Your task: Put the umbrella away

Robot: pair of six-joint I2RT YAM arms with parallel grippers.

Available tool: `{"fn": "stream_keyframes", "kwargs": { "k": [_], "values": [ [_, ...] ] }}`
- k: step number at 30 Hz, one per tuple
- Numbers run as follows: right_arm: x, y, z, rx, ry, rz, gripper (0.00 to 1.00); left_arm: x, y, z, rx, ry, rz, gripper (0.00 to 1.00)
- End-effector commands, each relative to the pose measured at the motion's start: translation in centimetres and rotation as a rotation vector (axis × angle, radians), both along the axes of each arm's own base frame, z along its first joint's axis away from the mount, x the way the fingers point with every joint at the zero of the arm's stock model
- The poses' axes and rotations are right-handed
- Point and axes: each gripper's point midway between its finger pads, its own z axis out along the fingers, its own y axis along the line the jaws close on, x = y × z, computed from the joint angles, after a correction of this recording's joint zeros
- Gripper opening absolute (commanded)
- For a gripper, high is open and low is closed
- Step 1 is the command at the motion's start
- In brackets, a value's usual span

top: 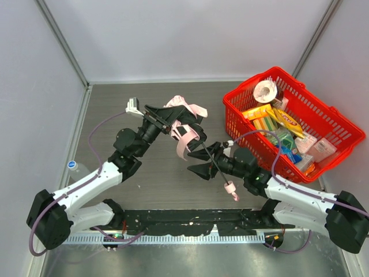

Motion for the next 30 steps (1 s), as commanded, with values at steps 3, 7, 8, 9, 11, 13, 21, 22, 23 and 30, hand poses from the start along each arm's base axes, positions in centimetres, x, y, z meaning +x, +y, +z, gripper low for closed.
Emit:
{"fn": "stream_keyframes", "kwargs": {
  "k": [3, 7, 8, 9, 11, 13, 21, 22, 23, 30],
  "values": [
    [1.2, 0.6, 3.8, 0.09, 0.007, -0.023, 0.63, -1.2, 0.8, 6.0, -0.163, -0.126, -0.036, 0.0],
    [1.2, 1.0, 4.3, 0.095, 0.005, -0.014, 0.62, -1.2, 0.8, 6.1, -0.176, -0.127, -0.041, 0.0],
    [1.2, 1.1, 4.3, 0.093, 0.006, -0.016, 0.61, -1.2, 0.7, 6.1, -0.177, -0.126, -0.042, 0.0],
    [1.2, 1.0, 4.2, 0.093, 0.006, -0.019, 0.57, -1.2, 0.7, 6.2, -0.181, -0.129, -0.043, 0.0],
    [1.3, 1.0, 4.0, 0.087, 0.011, -0.028, 0.5, -1.2, 0.8, 6.3, -0.188, -0.128, -0.045, 0.0],
    [1.4, 1.0, 3.9, 0.086, 0.015, -0.038, 0.39, -1.2, 0.7, 6.3, -0.189, -0.127, -0.046, 0.0],
    [1.5, 1.4, 3.9, 0.097, 0.018, -0.034, 0.41, -1.6, 0.4, 6.3, -0.192, -0.129, -0.08, 0.0],
    [1.6, 1.5, 3.8, 0.097, 0.022, -0.033, 0.4, -1.6, 0.4, 6.4, -0.194, -0.128, -0.082, 0.0],
    [1.6, 1.5, 3.7, 0.099, 0.022, -0.035, 0.39, -1.7, 0.5, 6.5, -0.197, -0.132, -0.082, 0.0],
    [2.0, 1.9, 3.7, 0.108, 0.018, -0.042, 0.33, -1.7, 0.3, 6.3, -0.207, -0.125, -0.096, 0.0]
  ]
}}
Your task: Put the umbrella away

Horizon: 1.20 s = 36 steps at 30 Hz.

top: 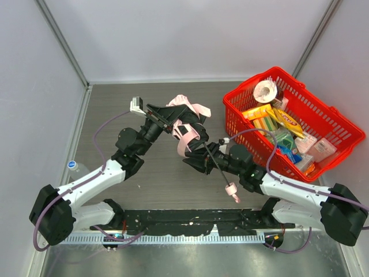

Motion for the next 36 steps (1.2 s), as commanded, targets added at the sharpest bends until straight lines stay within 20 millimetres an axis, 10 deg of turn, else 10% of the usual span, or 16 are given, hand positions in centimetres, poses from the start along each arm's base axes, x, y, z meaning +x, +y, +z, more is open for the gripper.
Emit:
{"fn": "stream_keyframes", "kwargs": {
  "k": [1, 7, 12, 18, 28, 36],
  "values": [
    [0.8, 0.2, 2.0, 0.074, 0.01, -0.032, 0.32, -1.8, 1.2, 5.5, -0.136, -0.126, -0.03, 0.0],
    [1.2, 0.5, 2.7, 0.102, 0.002, -0.037, 0.33, -1.9, 1.1, 5.0, -0.145, -0.11, -0.041, 0.0],
    [1.4, 0.6, 3.5, 0.122, -0.03, -0.045, 0.01, -2.0, 1.1, 4.9, -0.147, -0.11, -0.044, 0.0],
    [2.9, -0.2, 3.7, 0.074, -0.21, -0.136, 0.01, -2.2, 0.7, 3.4, -0.142, -0.032, -0.082, 0.0],
    [9.0, -3.2, 5.1, -0.017, -0.591, -0.346, 0.01, -6.4, -0.4, -2.9, 0.07, 0.177, -0.231, 0.0],
    [10.8, -5.0, 5.0, -0.118, -0.809, -0.455, 0.01, -8.0, 1.2, -12.8, 0.345, 0.429, -0.207, 0.0]
  ]
}}
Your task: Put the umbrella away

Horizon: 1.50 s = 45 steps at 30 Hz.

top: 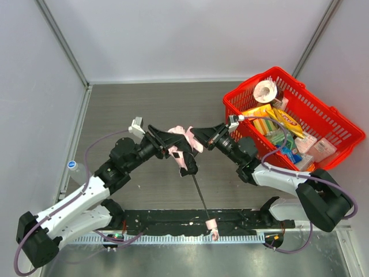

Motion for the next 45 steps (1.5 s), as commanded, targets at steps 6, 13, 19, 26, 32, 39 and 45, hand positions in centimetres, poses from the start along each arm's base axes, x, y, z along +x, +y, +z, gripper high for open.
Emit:
{"fn": "stream_keyframes", "kwargs": {
  "k": [6, 13, 19, 26, 32, 39, 45],
  "values": [
    [1.6, -3.2, 3.3, -0.016, -0.279, -0.206, 0.01, -1.2, 5.0, -11.1, 0.445, 0.237, 0.136, 0.0],
    [1.0, -2.6, 5.2, -0.036, -0.409, -0.221, 0.01, -1.1, 6.7, -18.3, 0.577, 0.404, 0.215, 0.0],
    [-1.1, -0.8, 6.2, -0.149, -0.564, -0.199, 0.01, 0.3, 7.8, -22.0, 0.64, 0.496, 0.296, 0.0],
    [-2.7, 1.3, 3.2, -0.296, -0.657, -0.166, 0.01, 1.8, 9.4, -27.9, 0.747, 0.621, 0.363, 0.0],
    [-3.3, 4.0, 0.6, -0.476, -0.763, -0.107, 0.01, 3.3, 10.1, -30.0, 0.879, 0.638, 0.395, 0.0],
    [-3.8, 6.9, -2.2, -0.601, -0.799, -0.035, 0.01, 3.8, 9.8, -29.7, 0.91, 0.605, 0.405, 0.0],
    [-4.3, 9.1, -4.4, -0.798, -0.872, -0.014, 0.01, 3.2, 9.7, -30.4, 0.918, 0.6, 0.399, 0.0]
  ]
}}
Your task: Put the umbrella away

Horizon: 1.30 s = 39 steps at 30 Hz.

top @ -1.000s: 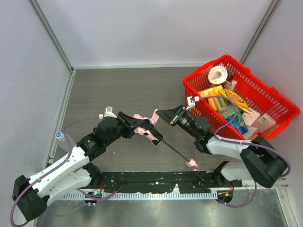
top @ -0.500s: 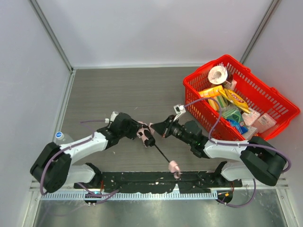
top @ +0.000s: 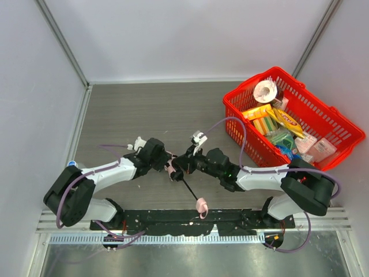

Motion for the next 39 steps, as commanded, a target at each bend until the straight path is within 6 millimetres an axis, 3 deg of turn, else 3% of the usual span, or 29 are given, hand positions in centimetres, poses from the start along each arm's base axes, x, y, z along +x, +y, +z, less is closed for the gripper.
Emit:
{"fn": "stream_keyframes", "kwargs": {
  "k": [1, 10, 16, 23, 30, 34, 39],
  "values": [
    [0.9, 2.2, 7.2, 0.053, -0.275, -0.036, 0.01, -2.1, 3.2, -3.5, 0.184, 0.074, -0.007, 0.0],
    [-1.8, 4.4, 3.3, -0.204, -0.396, 0.027, 0.01, -2.2, 2.5, -4.8, 0.178, 0.085, -0.025, 0.0],
    [-2.6, 5.2, 0.0, -0.248, -0.336, 0.081, 0.01, -2.3, 2.5, -4.6, 0.17, 0.072, -0.024, 0.0],
    [-3.9, 4.4, -4.9, -0.297, -0.231, 0.111, 0.01, -2.5, 2.3, -4.7, 0.168, 0.071, -0.033, 0.0],
    [-5.6, 2.0, -9.1, -0.358, -0.126, 0.09, 0.01, -2.5, 2.3, -5.1, 0.169, 0.074, -0.041, 0.0],
    [-6.7, 1.3, -9.7, -0.361, -0.104, 0.119, 0.01, -2.2, 2.1, -5.1, 0.165, 0.066, -0.047, 0.0],
    [-7.5, 1.6, -9.1, -0.347, -0.105, 0.17, 0.01, -2.5, 2.0, -6.0, 0.169, 0.086, -0.051, 0.0]
  ]
}}
